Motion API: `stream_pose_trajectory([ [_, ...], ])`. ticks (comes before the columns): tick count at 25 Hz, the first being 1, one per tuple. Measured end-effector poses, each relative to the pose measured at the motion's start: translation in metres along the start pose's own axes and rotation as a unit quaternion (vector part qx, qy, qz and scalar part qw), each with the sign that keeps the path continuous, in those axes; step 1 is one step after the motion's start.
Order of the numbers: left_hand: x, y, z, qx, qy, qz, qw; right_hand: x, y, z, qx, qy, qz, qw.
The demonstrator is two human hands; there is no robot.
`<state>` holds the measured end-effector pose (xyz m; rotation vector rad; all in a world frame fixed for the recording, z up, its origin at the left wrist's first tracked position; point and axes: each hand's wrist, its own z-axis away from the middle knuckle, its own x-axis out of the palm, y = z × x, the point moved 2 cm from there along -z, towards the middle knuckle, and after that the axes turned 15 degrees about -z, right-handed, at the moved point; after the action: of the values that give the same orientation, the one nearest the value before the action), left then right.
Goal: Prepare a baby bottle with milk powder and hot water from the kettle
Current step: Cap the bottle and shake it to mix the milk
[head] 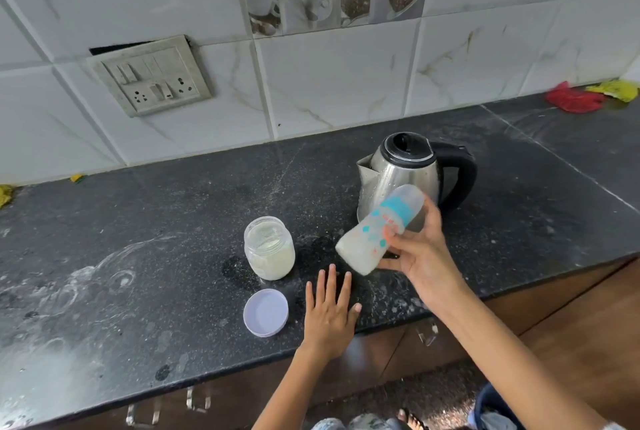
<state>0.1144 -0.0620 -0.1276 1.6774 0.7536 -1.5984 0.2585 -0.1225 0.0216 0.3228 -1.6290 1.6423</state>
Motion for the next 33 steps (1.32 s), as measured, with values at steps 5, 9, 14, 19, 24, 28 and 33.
stream_pose_trajectory([
  [5, -0.003, 0.001, 0.001, 0.002, 0.039, 0.009, 0.999, 0.0, 0.004, 0.001, 0.007, -0.004, 0.018, 1.0],
  [9, 0.003, 0.002, 0.002, 0.008, 0.086, 0.005, 0.996, 0.005, 0.004, 0.0, 0.052, -0.033, 0.041, 0.997],
  [14, 0.003, -0.001, -0.003, 0.026, 0.103, 0.007, 0.994, 0.006, -0.001, -0.004, 0.033, -0.015, 0.015, 0.999],
  [19, 0.003, -0.002, -0.004, 0.022, 0.09, 0.007, 0.996, 0.008, 0.004, -0.007, 0.016, 0.002, -0.009, 1.0],
  [24, 0.007, 0.0, 0.0, 0.009, 0.136, 0.01, 0.991, 0.013, 0.003, -0.006, 0.004, 0.002, 0.012, 1.0],
  [28, 0.005, 0.003, -0.001, 0.024, 0.112, -0.006, 0.993, 0.009, -0.004, -0.006, -0.002, 0.019, -0.007, 1.0],
  [33, 0.004, 0.001, -0.003, 0.02, 0.107, -0.016, 0.994, 0.0, -0.003, -0.006, -0.02, 0.039, -0.044, 0.998],
])
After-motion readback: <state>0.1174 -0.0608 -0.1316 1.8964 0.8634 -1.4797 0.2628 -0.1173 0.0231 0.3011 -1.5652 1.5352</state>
